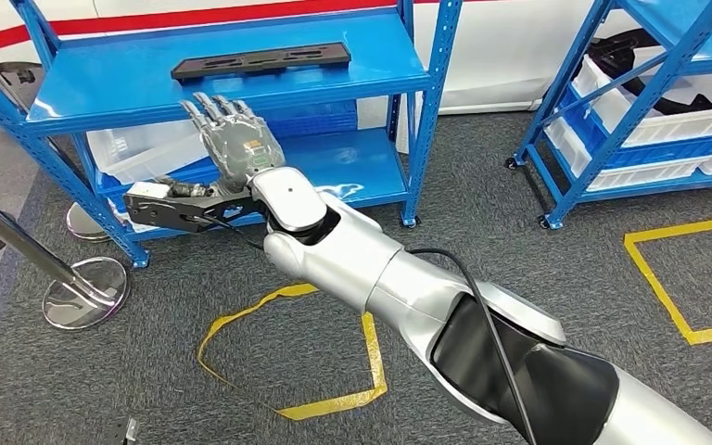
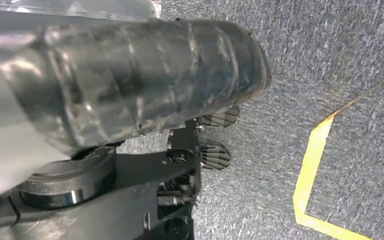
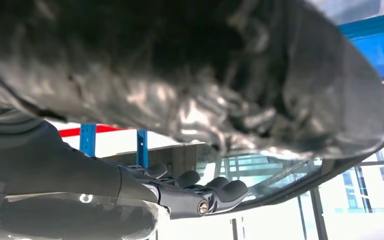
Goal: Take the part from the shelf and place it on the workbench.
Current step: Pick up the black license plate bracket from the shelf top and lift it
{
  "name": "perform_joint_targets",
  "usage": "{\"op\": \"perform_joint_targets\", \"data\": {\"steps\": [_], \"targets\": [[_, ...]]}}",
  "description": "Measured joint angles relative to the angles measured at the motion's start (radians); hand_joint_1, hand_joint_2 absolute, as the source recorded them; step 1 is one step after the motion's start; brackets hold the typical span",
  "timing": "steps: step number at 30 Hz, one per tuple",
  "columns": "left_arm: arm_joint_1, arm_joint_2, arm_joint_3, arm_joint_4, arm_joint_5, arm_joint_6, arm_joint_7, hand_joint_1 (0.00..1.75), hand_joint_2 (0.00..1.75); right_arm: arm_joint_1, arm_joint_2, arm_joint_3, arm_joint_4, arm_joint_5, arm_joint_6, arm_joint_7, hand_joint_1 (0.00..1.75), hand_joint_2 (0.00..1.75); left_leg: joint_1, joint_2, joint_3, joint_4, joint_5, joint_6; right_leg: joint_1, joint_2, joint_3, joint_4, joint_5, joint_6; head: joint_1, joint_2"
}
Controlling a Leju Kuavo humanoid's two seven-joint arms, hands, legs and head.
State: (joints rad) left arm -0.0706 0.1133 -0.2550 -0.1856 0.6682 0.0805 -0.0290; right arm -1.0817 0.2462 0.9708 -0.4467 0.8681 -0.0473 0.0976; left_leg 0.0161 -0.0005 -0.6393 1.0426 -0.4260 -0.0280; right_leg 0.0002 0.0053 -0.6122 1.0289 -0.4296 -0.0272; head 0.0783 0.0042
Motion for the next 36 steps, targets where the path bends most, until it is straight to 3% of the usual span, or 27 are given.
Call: {"op": "perform_joint_targets", "data": {"steps": [2, 5, 8, 10, 11, 12, 13, 15, 18, 21, 24, 26, 27, 28, 30, 32, 36], "targets": [[0.000, 0.001, 0.000, 0.000, -0.001, 0.000, 0.005, 0.00, 0.00, -0.003, -0.002, 0.000, 0.000, 0.004, 0.001, 0.001, 0.00, 0.00, -0.005, -0.002, 0.012, -0.023, -0.005, 0.013, 0.003, 0.000, -0.004, 0.003, -0.001, 0.009, -0.001, 0.000], [0.001, 0.003, -0.001, 0.001, -0.004, 0.016, 0.019, 0.00, 0.00, -0.007, -0.006, 0.000, 0.000, 0.008, 0.001, 0.002, 0.00, 0.00, -0.001, -0.004, 0.018, -0.030, -0.004, 0.033, 0.002, -0.001, -0.012, 0.024, -0.019, 0.024, 0.001, 0.000], [0.000, 0.003, -0.001, 0.001, -0.005, 0.044, 0.037, 0.00, 0.00, -0.011, -0.011, 0.000, 0.000, 0.010, 0.002, 0.002, 0.00, 0.00, -0.001, -0.004, 0.026, -0.033, -0.007, 0.048, -0.001, -0.002, -0.091, 0.184, -0.094, 0.031, 0.003, 0.000], [0.000, 0.004, -0.001, 0.001, -0.005, 0.049, 0.042, 0.00, 0.00, -0.008, -0.017, 0.000, 0.000, 0.010, 0.002, 0.002, 0.00, 0.00, -0.002, -0.005, 0.027, -0.031, -0.010, 0.052, -0.001, -0.002, -0.147, 0.280, -0.116, 0.031, 0.003, 0.000], [0.001, 0.005, -0.001, 0.002, -0.005, 0.050, 0.043, 0.00, 0.00, -0.007, -0.020, 0.000, 0.000, 0.010, 0.002, 0.002, 0.00, 0.00, -0.003, -0.006, 0.029, -0.029, -0.013, 0.052, -0.001, -0.002, -0.152, 0.278, -0.100, 0.030, 0.003, 0.000], [0.001, 0.006, -0.001, 0.002, -0.005, 0.050, 0.044, 0.00, 0.00, -0.007, -0.022, 0.000, 0.000, 0.010, 0.002, 0.002, 0.00, 0.00, -0.003, -0.008, 0.031, -0.027, -0.016, 0.052, -0.001, -0.001, -0.138, 0.238, -0.067, 0.026, 0.003, 0.000], [0.001, 0.006, -0.001, 0.002, -0.005, 0.050, 0.044, 0.00, 0.00, -0.008, -0.023, 0.000, 0.000, 0.010, 0.002, 0.001, 0.00, 0.00, -0.003, -0.010, 0.034, -0.025, -0.020, 0.050, 0.000, -0.001, -0.108, 0.170, -0.027, 0.021, 0.003, 0.000], [0.000, 0.006, -0.001, 0.002, -0.005, 0.050, 0.044, 0.00, 0.00, -0.011, -0.025, 0.000, 0.000, 0.010, 0.002, 0.001, 0.00, 0.00, -0.005, -0.012, 0.037, -0.020, -0.027, 0.044, 0.004, 0.001, -0.049, 0.051, 0.017, 0.012, 0.002, 0.000], [0.001, 0.006, -0.001, 0.002, -0.005, 0.051, 0.045, 0.00, 0.00, -0.012, -0.026, 0.000, 0.000, 0.010, 0.002, 0.001, 0.00, 0.00, -0.005, -0.013, 0.037, -0.024, -0.029, 0.030, 0.009, 0.004, -0.029, 0.011, 0.016, 0.005, 0.002, 0.000], [0.001, 0.007, -0.001, 0.003, -0.007, 0.056, 0.047, 0.00, 0.00, -0.014, -0.028, 0.000, -0.004, 0.010, 0.002, 0.002, 0.00, 0.00, -0.004, -0.009, 0.029, -0.003, -0.050, 0.015, 0.002, 0.003, -0.014, -0.008, 0.018, -0.006, -0.001, 0.000], [0.000, 0.008, -0.004, 0.003, -0.017, 0.073, 0.054, 0.00, 0.00, -0.014, -0.030, 0.000, -0.006, 0.013, 0.006, 0.006, 0.00, 0.00, -0.003, -0.006, -0.054, 0.161, -0.117, 0.004, -0.001, 0.001, -0.001, -0.016, 0.015, -0.015, -0.005, 0.000], [0.002, 0.008, -0.007, 0.004, -0.021, 0.086, 0.062, 0.00, 0.00, -0.010, -0.034, 0.000, -0.006, 0.014, 0.010, 0.008, 0.00, 0.00, -0.002, -0.005, -0.106, 0.239, -0.125, -0.001, 0.000, 0.002, 0.004, -0.015, 0.009, -0.018, -0.005, 0.000], [0.003, 0.009, -0.009, 0.004, -0.021, 0.090, 0.065, 0.00, 0.00, -0.009, -0.037, 0.000, -0.006, 0.014, 0.011, 0.009, 0.00, 0.00, -0.001, -0.005, -0.106, 0.223, -0.099, -0.002, 0.000, 0.003, 0.007, -0.013, 0.005, -0.017, -0.005, 0.000], [0.003, 0.009, -0.011, 0.004, -0.021, 0.093, 0.066, 0.00, 0.00, -0.010, -0.040, -0.001, -0.006, 0.015, 0.011, 0.010, 0.00, 0.00, 0.000, -0.004, -0.088, 0.172, -0.060, -0.002, -0.001, 0.004, 0.012, -0.011, 0.000, -0.015, -0.005, 0.000], [0.002, 0.011, -0.015, 0.004, -0.021, 0.093, 0.065, 0.00, 0.00, -0.013, -0.048, -0.002, -0.006, 0.018, 0.012, 0.015, 0.00, 0.00, -0.002, -0.001, -0.031, 0.041, 0.004, 0.002, 0.001, 0.005, 0.018, -0.005, -0.011, -0.008, -0.006, 0.000], [0.001, 0.012, -0.019, 0.004, -0.022, 0.086, 0.060, 0.00, 0.00, -0.016, -0.057, -0.002, -0.006, 0.024, 0.014, 0.019, 0.00, 0.00, -0.007, -0.001, -0.001, -0.021, 0.013, 0.013, 0.004, 0.007, 0.017, -0.001, -0.018, 0.001, -0.007, 0.000], [0.001, 0.013, -0.023, 0.005, -0.024, 0.076, 0.050, 0.00, 0.00, -0.018, -0.079, -0.003, -0.005, 0.033, 0.023, 0.029, 0.00, 0.00, -0.002, -0.004, 0.013, -0.033, 0.002, 0.038, 0.006, 0.005, 0.012, 0.016, -0.035, 0.021, -0.006, 0.000]]}}
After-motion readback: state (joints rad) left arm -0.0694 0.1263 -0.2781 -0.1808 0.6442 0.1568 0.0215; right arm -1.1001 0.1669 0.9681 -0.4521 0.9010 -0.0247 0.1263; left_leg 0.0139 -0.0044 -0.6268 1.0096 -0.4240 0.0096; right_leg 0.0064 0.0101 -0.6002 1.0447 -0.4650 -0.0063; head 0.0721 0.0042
